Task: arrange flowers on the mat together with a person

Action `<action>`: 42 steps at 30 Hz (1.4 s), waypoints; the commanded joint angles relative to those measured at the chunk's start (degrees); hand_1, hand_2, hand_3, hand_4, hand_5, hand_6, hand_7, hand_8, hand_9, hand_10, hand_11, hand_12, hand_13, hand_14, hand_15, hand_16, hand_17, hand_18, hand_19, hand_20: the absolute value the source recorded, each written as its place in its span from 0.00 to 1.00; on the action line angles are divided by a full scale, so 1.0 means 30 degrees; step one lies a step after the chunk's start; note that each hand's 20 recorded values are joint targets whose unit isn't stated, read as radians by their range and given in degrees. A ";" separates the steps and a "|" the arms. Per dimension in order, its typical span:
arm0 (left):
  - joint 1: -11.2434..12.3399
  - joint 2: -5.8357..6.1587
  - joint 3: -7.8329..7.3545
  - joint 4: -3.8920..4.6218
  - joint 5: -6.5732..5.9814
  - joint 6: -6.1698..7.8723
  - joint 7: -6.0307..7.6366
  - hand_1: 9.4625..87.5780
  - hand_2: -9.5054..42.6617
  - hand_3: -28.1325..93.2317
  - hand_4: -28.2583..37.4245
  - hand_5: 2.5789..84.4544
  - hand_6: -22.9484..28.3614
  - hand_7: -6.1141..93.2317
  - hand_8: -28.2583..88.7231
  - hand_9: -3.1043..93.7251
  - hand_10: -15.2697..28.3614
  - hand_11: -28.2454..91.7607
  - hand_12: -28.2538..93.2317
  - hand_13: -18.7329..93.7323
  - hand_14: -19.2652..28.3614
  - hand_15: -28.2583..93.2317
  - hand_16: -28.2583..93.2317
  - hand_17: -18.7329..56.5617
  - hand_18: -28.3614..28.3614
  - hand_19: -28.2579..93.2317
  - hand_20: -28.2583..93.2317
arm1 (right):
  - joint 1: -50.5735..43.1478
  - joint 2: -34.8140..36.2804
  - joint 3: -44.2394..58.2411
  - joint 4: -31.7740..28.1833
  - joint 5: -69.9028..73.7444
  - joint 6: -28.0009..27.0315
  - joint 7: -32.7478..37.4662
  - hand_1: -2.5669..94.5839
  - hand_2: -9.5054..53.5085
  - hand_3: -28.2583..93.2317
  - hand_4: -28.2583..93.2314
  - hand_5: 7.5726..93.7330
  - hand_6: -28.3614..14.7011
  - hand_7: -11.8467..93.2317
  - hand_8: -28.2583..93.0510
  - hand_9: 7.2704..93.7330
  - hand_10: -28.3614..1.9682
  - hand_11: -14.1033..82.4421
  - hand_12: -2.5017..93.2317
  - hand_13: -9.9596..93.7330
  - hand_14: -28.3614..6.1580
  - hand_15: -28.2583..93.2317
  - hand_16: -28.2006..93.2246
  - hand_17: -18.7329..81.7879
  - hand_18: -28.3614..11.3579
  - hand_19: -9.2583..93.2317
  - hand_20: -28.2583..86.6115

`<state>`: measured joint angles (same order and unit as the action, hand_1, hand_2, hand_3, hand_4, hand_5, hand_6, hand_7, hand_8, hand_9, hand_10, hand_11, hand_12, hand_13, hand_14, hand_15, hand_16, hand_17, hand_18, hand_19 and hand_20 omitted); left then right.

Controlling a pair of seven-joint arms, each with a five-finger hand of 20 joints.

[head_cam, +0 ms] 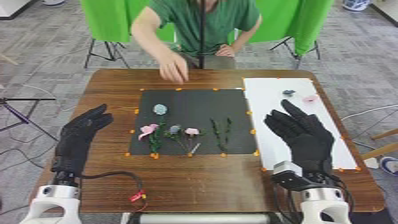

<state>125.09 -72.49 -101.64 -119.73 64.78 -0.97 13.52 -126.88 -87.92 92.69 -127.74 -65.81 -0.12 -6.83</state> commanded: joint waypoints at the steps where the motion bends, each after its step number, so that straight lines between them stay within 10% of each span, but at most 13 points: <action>1: 0.0279 0.0090 0.0093 -0.0005 -0.0197 0.0146 -0.0097 0.20 0.10 0.78 0.15 0.52 0.51 0.19 0.19 0.50 0.63 0.38 0.36 0.47 0.76 0.34 0.28 0.26 0.75 0.29 0.38 | -0.0066 -0.0042 0.0022 0.0006 -0.0205 -0.0063 0.0074 0.13 0.24 0.86 0.10 0.49 0.59 0.22 0.17 0.54 0.40 0.22 0.18 0.50 0.34 0.33 0.42 0.38 0.31 0.29 0.51; 10: 0.0340 0.0258 0.0062 -0.0056 -0.0277 0.0314 -0.0039 0.20 0.10 0.78 0.15 0.53 0.49 0.19 0.19 0.50 0.63 0.38 0.36 0.47 0.76 0.35 0.28 0.27 0.75 0.30 0.38 | 0.1731 0.1895 0.1788 0.0768 -0.4655 0.0346 -0.1669 0.17 0.17 0.86 0.10 0.49 0.59 0.22 0.17 0.54 0.40 0.22 0.18 0.50 0.35 0.33 0.42 0.39 0.31 0.29 0.51; 20: 0.0132 0.0068 0.0130 -0.0020 -0.0098 0.0180 -0.0104 0.20 0.10 0.78 0.15 0.53 0.50 0.19 0.19 0.50 0.63 0.38 0.36 0.47 0.76 0.35 0.28 0.27 0.75 0.30 0.38 | 0.8098 0.7569 0.2089 0.3863 -1.6792 0.3637 0.3074 0.27 0.00 0.81 0.07 0.48 0.56 0.22 0.17 0.52 0.33 0.29 0.24 0.61 0.36 0.47 0.43 0.48 0.27 0.61 0.60; 31: 0.0000 -0.0202 0.0204 -0.0036 0.0072 0.0121 -0.0124 0.20 0.10 0.78 0.15 0.53 0.50 0.19 0.19 0.50 0.63 0.38 0.36 0.47 0.76 0.35 0.28 0.27 0.75 0.30 0.38 | 1.5760 1.0075 -0.0652 1.1224 -2.6067 -0.0818 0.6524 0.36 0.00 0.80 0.05 0.53 0.57 0.22 0.17 0.67 0.33 0.31 0.22 0.79 0.46 0.57 0.41 0.63 0.26 0.79 0.61; 42: 0.0062 -0.0058 0.0351 -0.0040 -0.0069 0.0351 0.0045 0.20 0.10 0.78 0.16 0.52 0.50 0.19 0.19 0.50 0.63 0.38 0.36 0.47 0.76 0.35 0.28 0.27 0.75 0.30 0.38 | 1.8819 0.8867 -0.1096 1.5833 -2.9273 -0.4628 0.6121 0.38 0.00 0.78 0.05 0.54 0.64 0.21 0.16 0.78 0.43 0.30 0.20 0.97 0.65 0.54 0.43 0.82 0.46 0.90 0.49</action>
<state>124.63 -72.61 -101.15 -119.82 64.77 -0.62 13.62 -75.96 -58.69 88.85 -85.26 -151.77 -9.41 11.97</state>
